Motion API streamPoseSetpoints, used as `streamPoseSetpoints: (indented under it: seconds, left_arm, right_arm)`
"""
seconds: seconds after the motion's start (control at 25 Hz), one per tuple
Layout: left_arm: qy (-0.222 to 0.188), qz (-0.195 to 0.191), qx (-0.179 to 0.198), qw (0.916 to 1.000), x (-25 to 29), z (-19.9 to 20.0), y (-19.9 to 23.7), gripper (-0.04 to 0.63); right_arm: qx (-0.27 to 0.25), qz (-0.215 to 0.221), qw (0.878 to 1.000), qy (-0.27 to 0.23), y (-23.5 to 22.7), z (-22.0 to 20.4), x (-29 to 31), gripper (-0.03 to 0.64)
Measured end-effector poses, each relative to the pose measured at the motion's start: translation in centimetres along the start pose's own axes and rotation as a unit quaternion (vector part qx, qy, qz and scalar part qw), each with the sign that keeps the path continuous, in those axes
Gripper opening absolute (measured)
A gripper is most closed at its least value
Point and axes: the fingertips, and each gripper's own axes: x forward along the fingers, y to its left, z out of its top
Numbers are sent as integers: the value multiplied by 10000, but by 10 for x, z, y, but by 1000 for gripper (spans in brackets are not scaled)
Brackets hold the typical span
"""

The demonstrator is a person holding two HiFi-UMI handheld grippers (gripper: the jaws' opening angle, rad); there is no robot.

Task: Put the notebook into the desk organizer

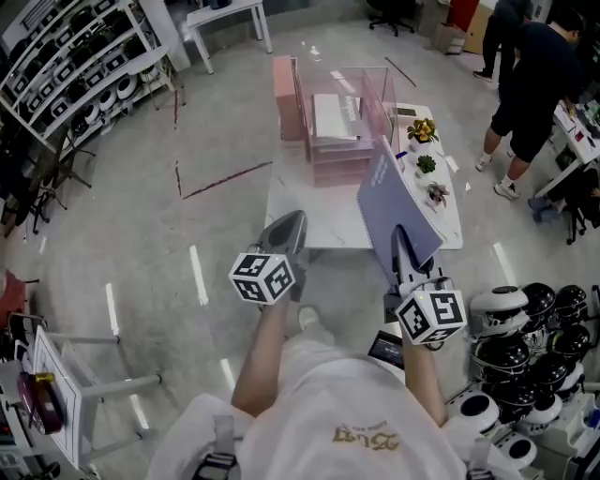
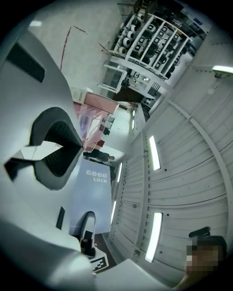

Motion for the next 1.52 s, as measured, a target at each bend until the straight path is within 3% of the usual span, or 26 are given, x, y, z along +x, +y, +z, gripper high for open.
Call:
streamPoseSetpoints:
  seconds: [0.36,0.68,1.52]
  left_arm:
    - [-3,-370,105,9993,65,55,62,15]
    - [56,-659,31,9978,94,65,83,15]
    - [104,-563,96,9983,165,80,92,15]
  right_arm:
    - [67,-157,9991,-387,5,28,94,41]
    - [104,-242,9986,-450,12,30,131,41]
    - [216,157,9987,-437,-29,40,205,41]
